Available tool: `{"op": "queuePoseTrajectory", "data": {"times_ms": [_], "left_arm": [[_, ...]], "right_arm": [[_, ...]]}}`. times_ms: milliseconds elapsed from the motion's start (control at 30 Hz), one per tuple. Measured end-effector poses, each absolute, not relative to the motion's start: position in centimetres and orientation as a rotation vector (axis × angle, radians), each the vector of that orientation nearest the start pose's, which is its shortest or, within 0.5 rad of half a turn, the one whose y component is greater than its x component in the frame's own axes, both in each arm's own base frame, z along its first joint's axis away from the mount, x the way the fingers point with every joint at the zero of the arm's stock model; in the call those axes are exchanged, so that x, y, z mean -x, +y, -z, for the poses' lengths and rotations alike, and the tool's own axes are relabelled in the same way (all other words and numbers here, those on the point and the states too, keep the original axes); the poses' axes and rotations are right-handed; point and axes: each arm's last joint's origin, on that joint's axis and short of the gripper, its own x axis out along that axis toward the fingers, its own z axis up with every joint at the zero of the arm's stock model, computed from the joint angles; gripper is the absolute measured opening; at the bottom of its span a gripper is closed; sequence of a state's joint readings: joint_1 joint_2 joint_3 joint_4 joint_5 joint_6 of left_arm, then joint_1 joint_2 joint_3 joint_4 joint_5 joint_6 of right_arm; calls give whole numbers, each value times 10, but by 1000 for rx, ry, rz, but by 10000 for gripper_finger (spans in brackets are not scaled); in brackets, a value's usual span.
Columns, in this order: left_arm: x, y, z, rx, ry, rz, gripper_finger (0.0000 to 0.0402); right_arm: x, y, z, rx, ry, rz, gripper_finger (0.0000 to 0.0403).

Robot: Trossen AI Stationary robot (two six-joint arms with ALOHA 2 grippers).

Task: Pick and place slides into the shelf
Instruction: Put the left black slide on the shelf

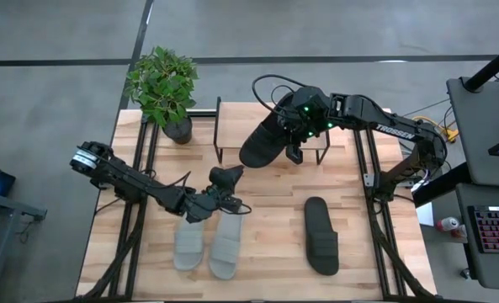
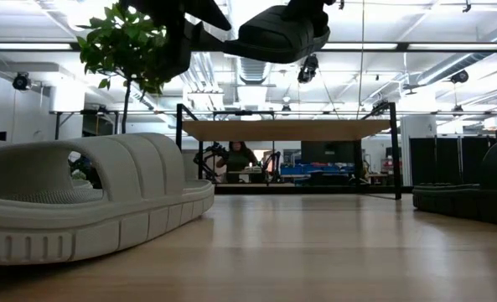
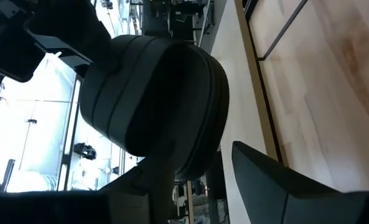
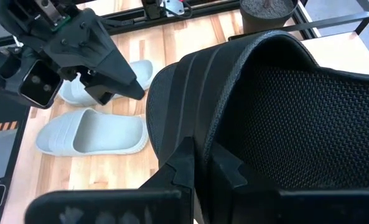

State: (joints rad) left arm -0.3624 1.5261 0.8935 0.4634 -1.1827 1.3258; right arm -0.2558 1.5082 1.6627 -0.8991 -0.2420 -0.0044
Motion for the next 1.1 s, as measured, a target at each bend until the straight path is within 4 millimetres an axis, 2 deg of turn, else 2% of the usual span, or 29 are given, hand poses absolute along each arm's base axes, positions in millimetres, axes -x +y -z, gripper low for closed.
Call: {"op": "queuePoseTrajectory", "data": {"times_ms": [500,1100], "left_arm": [[-316,-63,-257,-1377,665,-595,144],[-319,-59,-266,-1406,613,-607,144]], "right_arm": [[-300,-70,-400,-199,707,-17,13],[-300,-70,-401,-205,693,-39,13]]}}
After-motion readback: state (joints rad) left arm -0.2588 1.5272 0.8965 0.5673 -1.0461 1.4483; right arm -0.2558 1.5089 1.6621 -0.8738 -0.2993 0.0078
